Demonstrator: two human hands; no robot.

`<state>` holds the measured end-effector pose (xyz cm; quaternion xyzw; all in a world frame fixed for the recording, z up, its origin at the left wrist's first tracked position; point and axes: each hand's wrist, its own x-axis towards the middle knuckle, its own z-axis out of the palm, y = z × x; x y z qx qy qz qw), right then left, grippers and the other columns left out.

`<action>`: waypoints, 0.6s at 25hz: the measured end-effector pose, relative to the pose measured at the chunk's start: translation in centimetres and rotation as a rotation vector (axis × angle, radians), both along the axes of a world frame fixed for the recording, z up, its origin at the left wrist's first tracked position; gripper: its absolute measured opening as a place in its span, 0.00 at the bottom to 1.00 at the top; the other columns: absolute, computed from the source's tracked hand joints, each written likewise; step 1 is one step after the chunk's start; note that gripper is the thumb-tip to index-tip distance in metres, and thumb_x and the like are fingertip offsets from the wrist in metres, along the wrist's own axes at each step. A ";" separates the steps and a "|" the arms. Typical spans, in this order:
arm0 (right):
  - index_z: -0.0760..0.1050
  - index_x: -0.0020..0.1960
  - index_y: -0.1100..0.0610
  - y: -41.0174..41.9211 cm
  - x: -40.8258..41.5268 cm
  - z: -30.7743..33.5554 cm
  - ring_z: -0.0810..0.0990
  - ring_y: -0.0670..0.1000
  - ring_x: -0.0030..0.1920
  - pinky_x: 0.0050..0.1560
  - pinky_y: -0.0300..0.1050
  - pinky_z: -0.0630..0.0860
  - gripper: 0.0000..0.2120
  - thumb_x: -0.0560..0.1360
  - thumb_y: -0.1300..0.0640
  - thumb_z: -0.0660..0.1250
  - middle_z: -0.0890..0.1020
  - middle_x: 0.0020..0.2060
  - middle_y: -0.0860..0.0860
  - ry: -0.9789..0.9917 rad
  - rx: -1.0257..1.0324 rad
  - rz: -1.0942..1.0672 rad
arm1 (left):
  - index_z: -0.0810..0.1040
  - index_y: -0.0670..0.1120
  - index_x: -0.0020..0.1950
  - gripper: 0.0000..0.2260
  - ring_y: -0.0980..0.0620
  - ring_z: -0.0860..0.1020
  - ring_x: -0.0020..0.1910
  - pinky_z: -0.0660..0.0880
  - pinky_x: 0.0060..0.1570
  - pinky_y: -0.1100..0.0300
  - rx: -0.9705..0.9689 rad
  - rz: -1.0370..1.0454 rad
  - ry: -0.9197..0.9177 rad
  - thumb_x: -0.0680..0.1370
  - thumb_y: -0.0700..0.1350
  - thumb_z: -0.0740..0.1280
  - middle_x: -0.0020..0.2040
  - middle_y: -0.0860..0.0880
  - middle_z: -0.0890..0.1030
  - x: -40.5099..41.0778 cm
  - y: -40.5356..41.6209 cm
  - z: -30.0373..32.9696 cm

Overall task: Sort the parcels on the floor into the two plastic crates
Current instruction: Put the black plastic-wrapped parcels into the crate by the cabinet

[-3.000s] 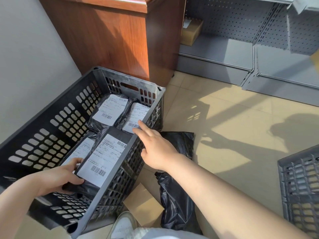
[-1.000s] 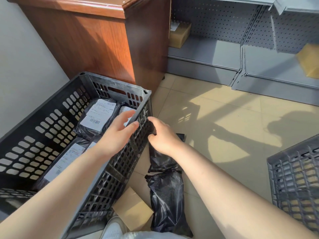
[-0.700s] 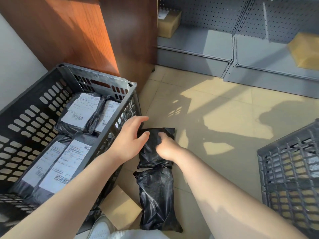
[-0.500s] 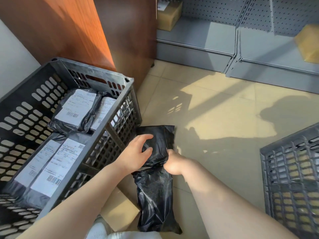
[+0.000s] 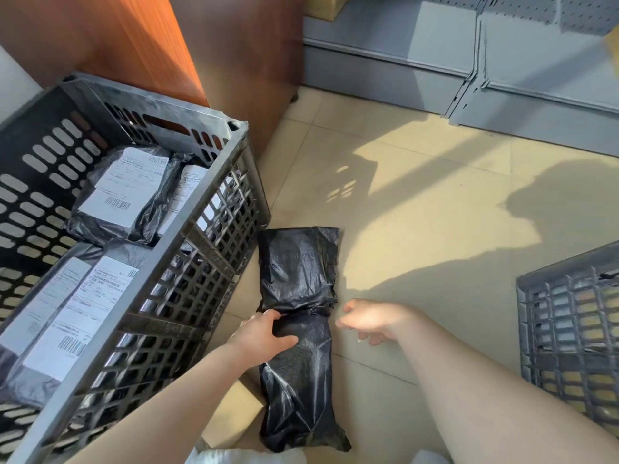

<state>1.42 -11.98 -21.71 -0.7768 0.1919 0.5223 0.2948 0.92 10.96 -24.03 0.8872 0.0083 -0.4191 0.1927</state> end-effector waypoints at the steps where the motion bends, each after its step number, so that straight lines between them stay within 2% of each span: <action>1: 0.65 0.72 0.53 0.0 0.2 -0.2 0.77 0.52 0.55 0.50 0.44 0.74 0.22 0.80 0.49 0.61 0.75 0.66 0.57 0.007 0.013 0.000 | 0.64 0.51 0.76 0.34 0.47 0.71 0.69 0.70 0.67 0.55 0.019 -0.016 -0.021 0.74 0.62 0.69 0.70 0.48 0.71 -0.2 -0.1 -0.4; 5: 0.66 0.73 0.54 0.6 1.0 -0.5 0.75 0.52 0.55 0.55 0.46 0.74 0.22 0.81 0.50 0.61 0.76 0.66 0.55 -0.012 0.054 0.013 | 0.70 0.53 0.72 0.27 0.49 0.74 0.64 0.71 0.62 0.58 -0.015 0.028 -0.039 0.75 0.58 0.70 0.65 0.49 0.74 -0.5 0.1 -1.6; 7: 0.64 0.74 0.52 0.9 1.1 -0.7 0.76 0.52 0.56 0.57 0.46 0.75 0.23 0.81 0.50 0.60 0.76 0.65 0.54 -0.024 0.096 -0.006 | 0.76 0.54 0.63 0.17 0.53 0.78 0.57 0.73 0.58 0.60 -0.124 0.107 0.004 0.76 0.54 0.70 0.59 0.54 0.79 -0.6 0.7 -2.2; 9: 0.64 0.75 0.50 1.0 1.2 -0.8 0.77 0.52 0.54 0.56 0.46 0.76 0.23 0.81 0.50 0.60 0.77 0.64 0.54 -0.059 0.106 0.008 | 0.80 0.52 0.52 0.06 0.53 0.80 0.48 0.76 0.54 0.58 -0.209 0.213 0.021 0.78 0.51 0.70 0.49 0.54 0.82 -0.9 1.1 -2.5; 12: 0.71 0.70 0.59 0.9 1.4 -1.0 0.75 0.53 0.46 0.49 0.45 0.75 0.20 0.80 0.54 0.60 0.81 0.56 0.57 -0.190 0.100 0.032 | 0.79 0.47 0.42 0.08 0.52 0.79 0.38 0.76 0.41 0.59 -0.231 0.315 -0.028 0.78 0.50 0.70 0.40 0.50 0.80 -1.0 1.1 -2.8; 14: 0.74 0.64 0.63 0.9 1.4 -1.0 0.74 0.52 0.43 0.44 0.42 0.69 0.17 0.79 0.57 0.61 0.80 0.48 0.56 -0.318 0.129 0.025 | 0.78 0.44 0.42 0.10 0.52 0.77 0.35 0.74 0.33 0.65 -0.238 0.347 -0.048 0.78 0.50 0.70 0.38 0.48 0.79 -0.8 0.8 -2.3; 15: 0.76 0.63 0.62 0.9 1.4 -0.8 0.74 0.51 0.43 0.44 0.41 0.68 0.15 0.79 0.57 0.61 0.80 0.48 0.55 -0.363 0.135 0.023 | 0.78 0.42 0.43 0.11 0.53 0.76 0.34 0.72 0.30 0.67 -0.239 0.358 -0.065 0.78 0.50 0.69 0.37 0.48 0.77 -0.7 0.7 -2.1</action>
